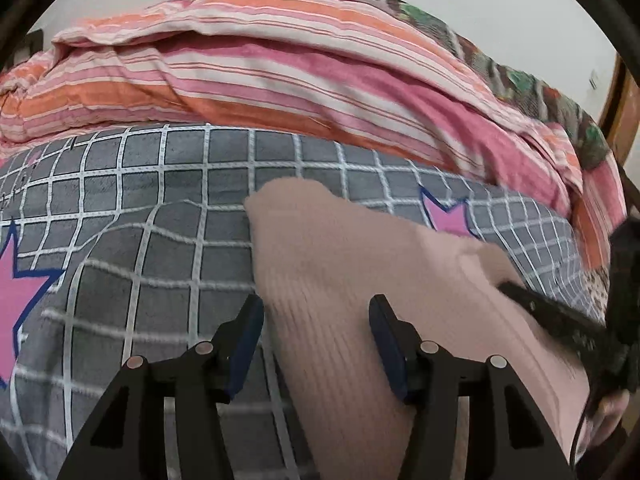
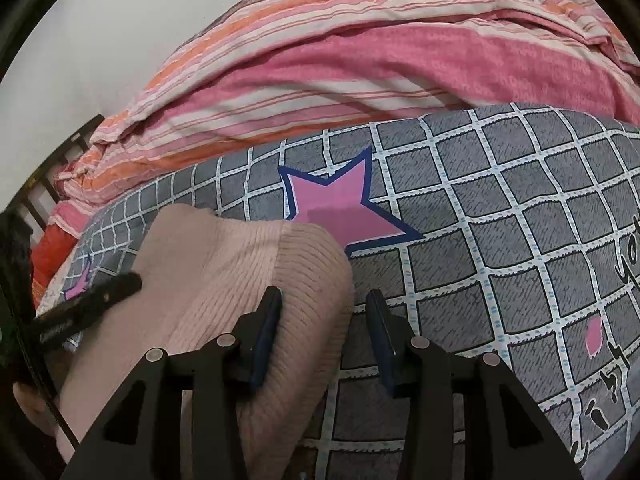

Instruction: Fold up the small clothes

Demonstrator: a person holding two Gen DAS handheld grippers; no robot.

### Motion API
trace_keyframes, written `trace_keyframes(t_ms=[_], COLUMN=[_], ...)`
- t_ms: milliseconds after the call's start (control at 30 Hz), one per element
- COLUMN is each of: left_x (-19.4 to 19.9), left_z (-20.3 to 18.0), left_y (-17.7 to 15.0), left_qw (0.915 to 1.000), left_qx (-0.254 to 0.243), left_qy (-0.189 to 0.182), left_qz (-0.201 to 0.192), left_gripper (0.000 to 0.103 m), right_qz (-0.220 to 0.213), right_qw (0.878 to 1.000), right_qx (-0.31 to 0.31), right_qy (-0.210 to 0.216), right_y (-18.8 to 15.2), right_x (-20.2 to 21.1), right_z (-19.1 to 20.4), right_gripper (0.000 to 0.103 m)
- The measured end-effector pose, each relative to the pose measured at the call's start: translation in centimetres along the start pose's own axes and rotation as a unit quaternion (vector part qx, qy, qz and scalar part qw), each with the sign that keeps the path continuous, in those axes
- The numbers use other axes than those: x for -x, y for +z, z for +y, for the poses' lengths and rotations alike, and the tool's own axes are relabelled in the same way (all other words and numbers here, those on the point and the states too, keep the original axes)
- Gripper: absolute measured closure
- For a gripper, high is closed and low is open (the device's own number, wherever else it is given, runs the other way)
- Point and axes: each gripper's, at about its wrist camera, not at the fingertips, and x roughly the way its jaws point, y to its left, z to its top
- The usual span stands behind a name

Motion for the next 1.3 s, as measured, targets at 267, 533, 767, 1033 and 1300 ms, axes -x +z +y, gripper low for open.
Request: trace_keyframes(t_ms=[267, 533, 767, 1033, 1300], left_x=[4.1, 6.3, 7.7, 8.4, 8.1], left_z=[-1.0, -0.1, -0.4, -1.4, -1.1], left_y=[-3.3, -5.1, -6.3, -7.5, -8.2], left_qw=[0.9999, 0.9995, 0.9988, 0.9996, 0.9997], left_qx=[-0.014, 0.013, 0.014, -0.011, -0.007], left_qy=[-0.003, -0.028, -0.047, -0.027, -0.02], left_qz=[-0.006, -0.004, 0.003, 0.006, 0.013], left_gripper=[0.05, 0.05, 0.05, 0.05, 0.045], right_qz=[-0.008, 0.019, -0.038, -0.016, -0.039], right_qw=[1.0, 0.999, 0.999, 0.996, 0.995], right_qx=[0.025, -0.002, 0.015, 0.059, 0.083], right_qy=[-0.002, 0.033, 0.036, -0.066, -0.046], right_y=[-0.7, -3.0, -2.7, -3.5, -6.4], right_x=[4.3, 5.7, 7.1, 6.0, 9.5], right_z=[2.0, 3.0, 3.5, 5.4, 7.2], right_gripper=[0.061, 0.071, 0.09, 0.082, 0.07])
